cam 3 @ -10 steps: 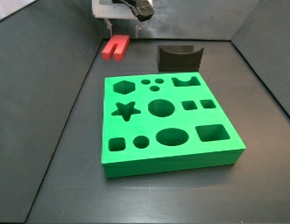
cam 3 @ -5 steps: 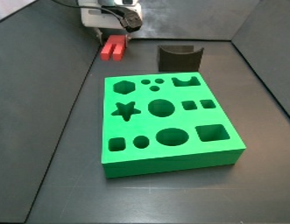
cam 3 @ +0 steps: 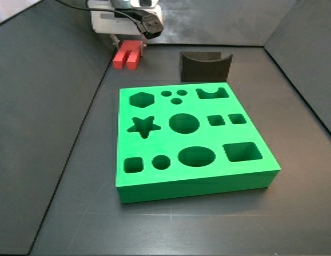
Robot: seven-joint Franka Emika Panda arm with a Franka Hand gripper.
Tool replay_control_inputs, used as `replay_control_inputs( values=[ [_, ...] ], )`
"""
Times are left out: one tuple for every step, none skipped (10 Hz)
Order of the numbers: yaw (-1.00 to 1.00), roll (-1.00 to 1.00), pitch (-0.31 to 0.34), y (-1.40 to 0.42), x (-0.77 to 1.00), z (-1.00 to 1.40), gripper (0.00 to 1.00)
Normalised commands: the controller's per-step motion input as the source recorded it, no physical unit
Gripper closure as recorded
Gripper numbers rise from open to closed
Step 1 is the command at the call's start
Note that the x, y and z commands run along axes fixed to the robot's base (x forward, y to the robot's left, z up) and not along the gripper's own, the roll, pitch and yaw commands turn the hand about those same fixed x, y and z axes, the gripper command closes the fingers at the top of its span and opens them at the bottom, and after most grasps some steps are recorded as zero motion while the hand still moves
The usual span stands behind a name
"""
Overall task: Pick up the double-square object. Move up. Rotate the double-square object. Place the double-square object on the fixture. Regrasp the double-square object. Move to above the board. Insert the double-square object.
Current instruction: Pick up the double-square object, then move up.
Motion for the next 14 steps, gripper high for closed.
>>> replay_control_inputs(
  values=[
    [0.00,0.00,0.000,0.00,0.00,0.00,1.00],
    [0.00,0.00,0.000,0.00,0.00,0.00,1.00],
    [0.00,0.00,0.000,0.00,0.00,0.00,1.00],
    [0.00,0.00,0.000,0.00,0.00,0.00,1.00],
    [0.00,0.00,0.000,0.00,0.00,0.00,1.00],
    [0.00,0.00,0.000,0.00,0.00,0.00,1.00],
    [0.00,0.00,0.000,0.00,0.00,0.00,1.00],
    [0.00,0.00,0.000,0.00,0.00,0.83,1.00],
    [0.00,0.01,0.000,0.02,0.03,0.81,1.00],
    [0.00,0.01,0.028,0.02,0.01,0.72,1.00],
    [-0.01,0.02,0.049,0.01,0.00,0.61,1.00],
    [-0.01,0.04,0.065,0.01,-0.01,0.49,1.00],
    [-0.02,0.06,0.080,0.00,-0.02,0.34,1.00],
    [-0.02,0.07,0.093,0.00,-0.02,0.23,1.00]
  ],
)
